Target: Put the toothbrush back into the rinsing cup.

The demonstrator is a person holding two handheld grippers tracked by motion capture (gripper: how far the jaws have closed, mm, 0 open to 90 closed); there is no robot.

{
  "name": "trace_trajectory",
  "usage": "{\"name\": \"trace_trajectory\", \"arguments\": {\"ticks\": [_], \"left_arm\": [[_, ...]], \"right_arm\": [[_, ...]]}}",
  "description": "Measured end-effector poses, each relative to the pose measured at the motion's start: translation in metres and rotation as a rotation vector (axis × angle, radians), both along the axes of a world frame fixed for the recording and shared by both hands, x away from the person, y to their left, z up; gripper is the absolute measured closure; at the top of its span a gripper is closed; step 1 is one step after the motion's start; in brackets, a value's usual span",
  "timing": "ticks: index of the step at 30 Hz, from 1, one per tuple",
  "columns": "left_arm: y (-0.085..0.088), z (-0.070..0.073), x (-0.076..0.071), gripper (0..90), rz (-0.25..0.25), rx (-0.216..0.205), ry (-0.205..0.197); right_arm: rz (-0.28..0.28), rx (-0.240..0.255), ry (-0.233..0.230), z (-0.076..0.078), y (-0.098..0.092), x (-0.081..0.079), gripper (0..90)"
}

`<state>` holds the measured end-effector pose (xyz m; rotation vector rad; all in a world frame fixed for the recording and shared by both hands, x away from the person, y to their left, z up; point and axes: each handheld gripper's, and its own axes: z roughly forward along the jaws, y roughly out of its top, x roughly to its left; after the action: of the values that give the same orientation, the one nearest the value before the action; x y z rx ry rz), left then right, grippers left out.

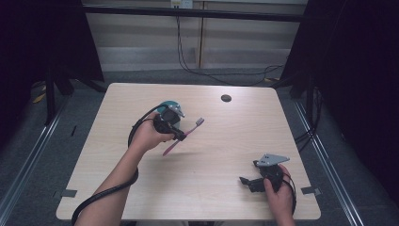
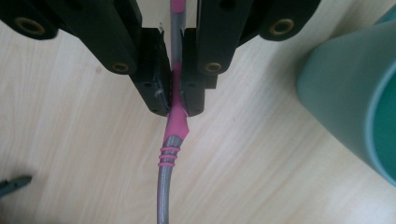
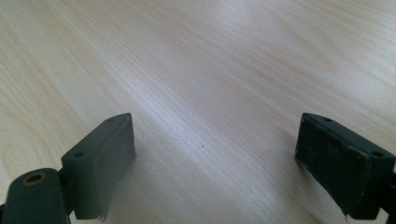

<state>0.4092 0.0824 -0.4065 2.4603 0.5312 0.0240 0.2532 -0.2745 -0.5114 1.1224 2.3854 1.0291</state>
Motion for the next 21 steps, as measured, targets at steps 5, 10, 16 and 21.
{"name": "trace_trajectory", "arguments": {"ticks": [5,10,16,21], "left_arm": [[0.006,0.006,0.002,82.5,0.07,-0.06,-0.027],[0.01,0.013,0.003,82.6,0.109,-0.105,-0.061],[0.011,0.017,0.003,82.6,0.142,-0.15,-0.098],[0.013,0.021,0.003,82.6,0.166,-0.182,-0.121]], "right_arm": [[0.0,0.0,0.0,0.0,0.0,0.0,11.0],[0.0,0.0,0.0,0.0,0.0,0.0,11.0],[0.0,0.0,0.0,0.0,0.0,0.0,11.0],[0.0,0.0,0.0,0.0,0.0,0.0,11.0]]}}
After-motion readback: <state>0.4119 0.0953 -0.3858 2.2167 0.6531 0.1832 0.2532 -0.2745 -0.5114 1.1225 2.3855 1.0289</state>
